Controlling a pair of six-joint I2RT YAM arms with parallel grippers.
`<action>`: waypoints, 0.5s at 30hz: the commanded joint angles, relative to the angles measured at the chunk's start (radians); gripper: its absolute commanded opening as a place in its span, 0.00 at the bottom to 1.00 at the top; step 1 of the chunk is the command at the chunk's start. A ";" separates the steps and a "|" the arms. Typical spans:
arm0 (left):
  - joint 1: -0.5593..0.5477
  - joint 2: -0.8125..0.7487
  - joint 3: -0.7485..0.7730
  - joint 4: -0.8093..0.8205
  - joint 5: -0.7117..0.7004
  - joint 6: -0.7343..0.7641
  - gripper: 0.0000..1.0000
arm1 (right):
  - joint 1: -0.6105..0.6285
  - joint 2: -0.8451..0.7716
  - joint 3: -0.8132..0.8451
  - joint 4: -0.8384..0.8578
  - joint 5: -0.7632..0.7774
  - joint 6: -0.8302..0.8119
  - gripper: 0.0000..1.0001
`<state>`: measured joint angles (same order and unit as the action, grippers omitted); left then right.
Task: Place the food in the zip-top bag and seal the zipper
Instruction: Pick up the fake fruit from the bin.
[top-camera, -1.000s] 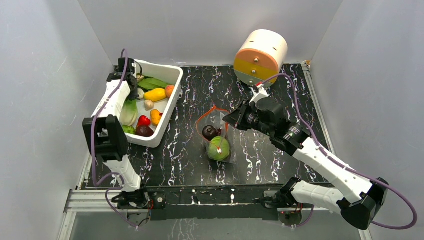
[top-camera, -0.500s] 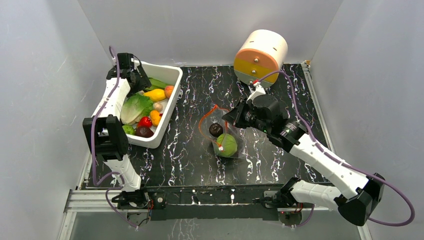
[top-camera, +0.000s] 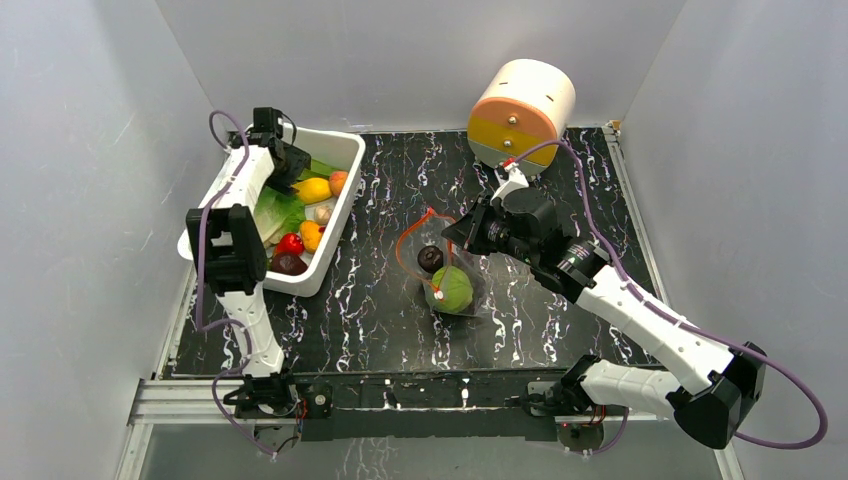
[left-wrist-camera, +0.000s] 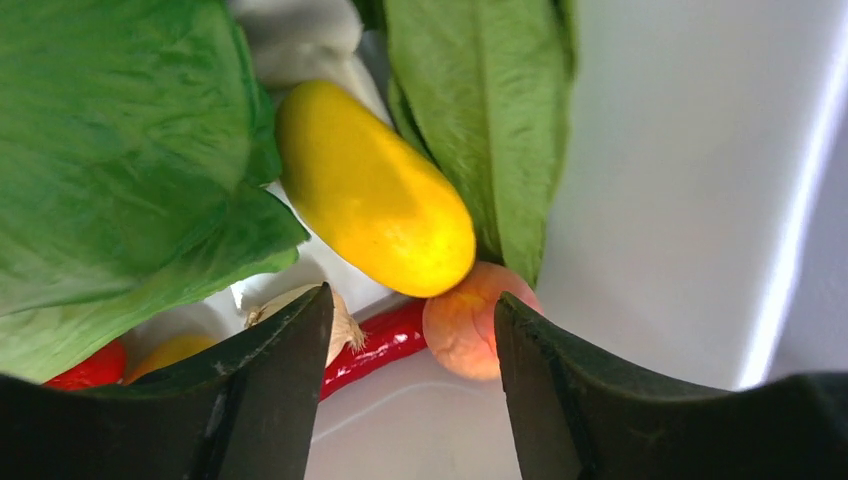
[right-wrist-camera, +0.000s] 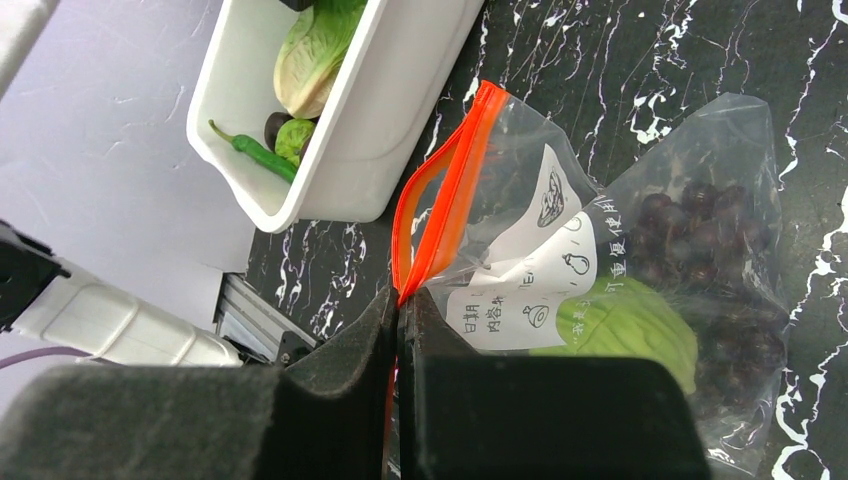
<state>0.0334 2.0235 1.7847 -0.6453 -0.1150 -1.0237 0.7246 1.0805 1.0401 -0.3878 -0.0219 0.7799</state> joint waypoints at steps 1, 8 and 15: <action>-0.004 0.029 0.073 -0.074 -0.008 -0.170 0.61 | -0.002 -0.010 0.068 0.082 0.011 -0.002 0.00; -0.004 0.119 0.146 -0.124 0.013 -0.222 0.63 | -0.001 -0.005 0.068 0.098 0.012 0.001 0.00; -0.004 0.141 0.082 -0.066 0.046 -0.257 0.65 | -0.001 -0.006 0.062 0.109 0.005 0.014 0.00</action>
<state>0.0334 2.1677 1.8915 -0.7185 -0.1097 -1.2430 0.7246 1.0874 1.0454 -0.3843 -0.0223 0.7868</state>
